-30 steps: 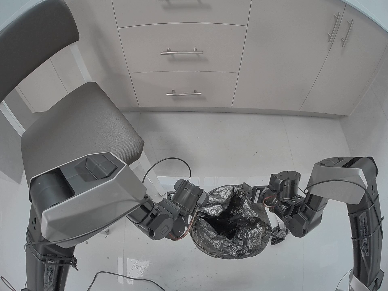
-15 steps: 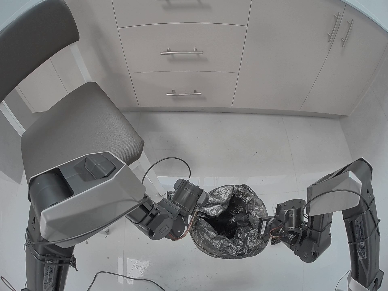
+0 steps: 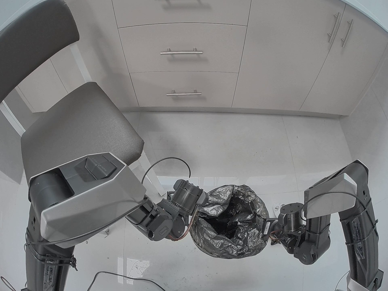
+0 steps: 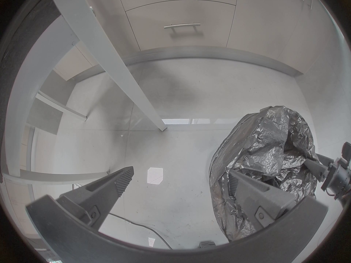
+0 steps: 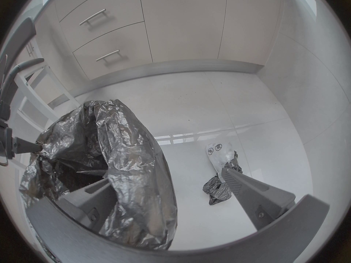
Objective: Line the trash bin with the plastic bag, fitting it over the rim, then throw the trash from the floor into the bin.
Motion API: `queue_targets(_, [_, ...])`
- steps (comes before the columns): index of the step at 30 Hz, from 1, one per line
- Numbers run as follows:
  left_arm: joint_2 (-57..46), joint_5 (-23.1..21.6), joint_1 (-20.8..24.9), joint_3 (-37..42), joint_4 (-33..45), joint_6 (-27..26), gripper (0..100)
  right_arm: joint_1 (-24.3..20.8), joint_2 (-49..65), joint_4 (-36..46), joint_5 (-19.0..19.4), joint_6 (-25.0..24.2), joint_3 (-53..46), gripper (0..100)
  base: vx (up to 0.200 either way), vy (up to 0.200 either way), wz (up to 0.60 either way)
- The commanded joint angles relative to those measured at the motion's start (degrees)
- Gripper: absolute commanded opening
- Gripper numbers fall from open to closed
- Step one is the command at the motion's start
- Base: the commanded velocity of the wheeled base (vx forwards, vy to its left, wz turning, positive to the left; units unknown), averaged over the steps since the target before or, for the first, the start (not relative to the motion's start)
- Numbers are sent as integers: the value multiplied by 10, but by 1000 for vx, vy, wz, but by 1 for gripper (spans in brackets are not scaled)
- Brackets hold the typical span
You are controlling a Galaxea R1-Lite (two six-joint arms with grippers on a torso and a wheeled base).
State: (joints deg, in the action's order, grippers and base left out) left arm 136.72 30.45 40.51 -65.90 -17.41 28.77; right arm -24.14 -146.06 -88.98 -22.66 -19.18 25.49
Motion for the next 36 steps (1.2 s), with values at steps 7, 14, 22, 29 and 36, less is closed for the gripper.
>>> queue_targets(7, [1, 0, -1, 2, -1, 1, 100, -77, 146, -10, 68, -43, -107, 100, 0, 0, 0])
queue_targets(14, [-1, 0, 0, 2, -2, 1, 100, -206, 193, -10, 98, -36, -110, 100, 0, 0, 0])
queue_targets(22, [-1, 0, 0, 2, -3, 1, 100, -211, 84, -10, 94, -18, -47, 100, 0, 0, 0])
queue_targets(29, [-1, 0, 0, 3, -6, 1, 100, -210, 29, -10, 97, 19, 10, 100, 0, 0, 0])
queue_targets(36, [-1, 0, 0, 3, -6, 1, 100, -236, 17, -10, 97, 41, 11, 100, 0, 0, 0])
